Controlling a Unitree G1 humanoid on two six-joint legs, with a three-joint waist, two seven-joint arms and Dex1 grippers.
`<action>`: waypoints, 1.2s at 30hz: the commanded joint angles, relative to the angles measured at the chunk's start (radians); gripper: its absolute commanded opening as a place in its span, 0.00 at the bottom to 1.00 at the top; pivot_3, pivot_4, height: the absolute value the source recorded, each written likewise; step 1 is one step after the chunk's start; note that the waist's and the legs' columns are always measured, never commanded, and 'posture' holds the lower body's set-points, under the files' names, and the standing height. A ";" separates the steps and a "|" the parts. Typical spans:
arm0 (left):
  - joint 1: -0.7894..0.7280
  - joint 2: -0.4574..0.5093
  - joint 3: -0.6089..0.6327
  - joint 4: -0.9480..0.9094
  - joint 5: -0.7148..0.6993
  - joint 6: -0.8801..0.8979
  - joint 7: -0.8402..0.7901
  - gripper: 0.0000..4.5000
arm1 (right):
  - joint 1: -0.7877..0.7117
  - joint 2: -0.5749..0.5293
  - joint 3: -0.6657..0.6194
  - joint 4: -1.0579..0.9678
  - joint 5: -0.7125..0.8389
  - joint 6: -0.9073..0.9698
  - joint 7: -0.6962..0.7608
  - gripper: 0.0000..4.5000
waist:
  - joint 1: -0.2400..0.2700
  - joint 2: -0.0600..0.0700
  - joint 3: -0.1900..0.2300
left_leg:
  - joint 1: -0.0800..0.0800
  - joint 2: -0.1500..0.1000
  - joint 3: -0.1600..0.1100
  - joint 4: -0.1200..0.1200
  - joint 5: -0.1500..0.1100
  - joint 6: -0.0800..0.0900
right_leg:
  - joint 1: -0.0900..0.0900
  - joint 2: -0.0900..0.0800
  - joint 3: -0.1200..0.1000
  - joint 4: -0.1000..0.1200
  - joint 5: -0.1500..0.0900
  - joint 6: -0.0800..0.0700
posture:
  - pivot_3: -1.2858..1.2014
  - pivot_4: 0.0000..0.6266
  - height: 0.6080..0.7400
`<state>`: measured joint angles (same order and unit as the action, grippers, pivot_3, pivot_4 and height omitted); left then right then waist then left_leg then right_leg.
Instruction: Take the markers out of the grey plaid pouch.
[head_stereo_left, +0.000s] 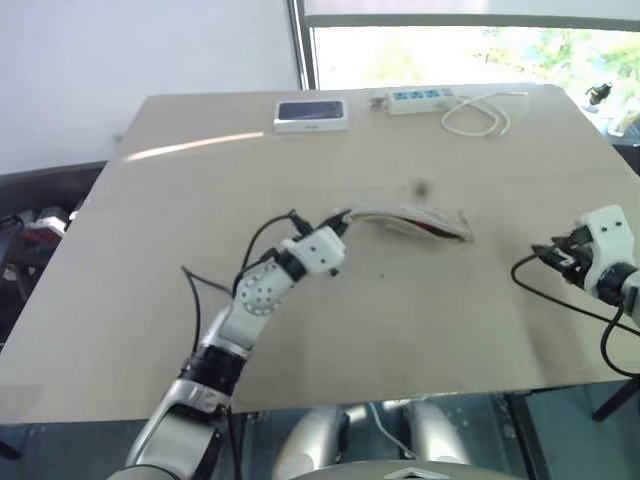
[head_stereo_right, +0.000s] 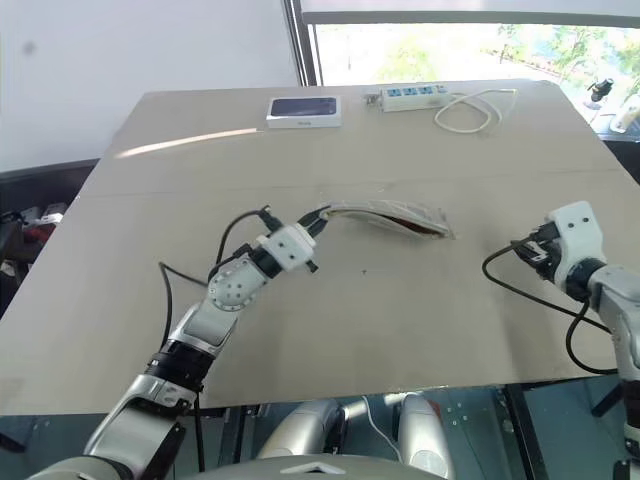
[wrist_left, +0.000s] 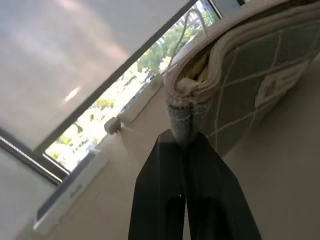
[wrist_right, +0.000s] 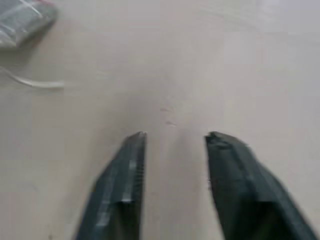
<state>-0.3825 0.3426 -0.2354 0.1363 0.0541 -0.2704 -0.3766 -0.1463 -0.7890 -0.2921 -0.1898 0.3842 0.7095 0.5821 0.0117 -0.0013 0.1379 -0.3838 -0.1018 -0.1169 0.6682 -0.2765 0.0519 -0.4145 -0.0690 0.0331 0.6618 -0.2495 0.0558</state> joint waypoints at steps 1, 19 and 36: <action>0.012 -0.013 -0.002 -0.187 -0.128 0.194 -0.107 0.00 | -0.058 -0.031 -0.037 -0.121 0.063 0.051 0.020 0.86 | -0.001 0.000 0.000 | 0.000 0.000 0.000 0.000 0.000 0.000 | 0.000 0.000 0.000 0.000 0.000 0.000 | 0.52 0.24 1.00; 0.028 -0.045 0.025 -0.382 -0.226 0.502 -0.165 0.00 | -0.150 0.031 0.118 -0.389 0.333 0.136 0.160 0.04 | 0.003 -0.002 0.001 | 0.000 0.000 -0.002 0.000 0.000 0.000 | 0.001 0.000 -0.002 -0.003 0.000 0.000 | 0.52 0.24 1.00; 0.039 -0.049 0.013 -0.374 -0.203 0.464 -0.195 0.00 | -0.099 0.098 0.105 -0.268 0.328 0.088 0.115 0.04 | 0.003 -0.002 0.001 | 0.000 0.000 -0.002 0.000 0.000 0.000 | 0.001 0.000 -0.002 -0.002 0.000 0.000 | 0.52 0.24 1.00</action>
<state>-0.3421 0.2951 -0.2246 -0.1972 -0.1490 0.2305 -0.5650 -0.2480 -0.6992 -0.1360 -0.4525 0.6838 0.8043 0.7098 0.0149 -0.0032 0.1391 -0.3841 -0.1018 -0.1186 0.6681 -0.2765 0.0518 -0.4135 -0.0689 0.0315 0.6591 -0.2495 0.0558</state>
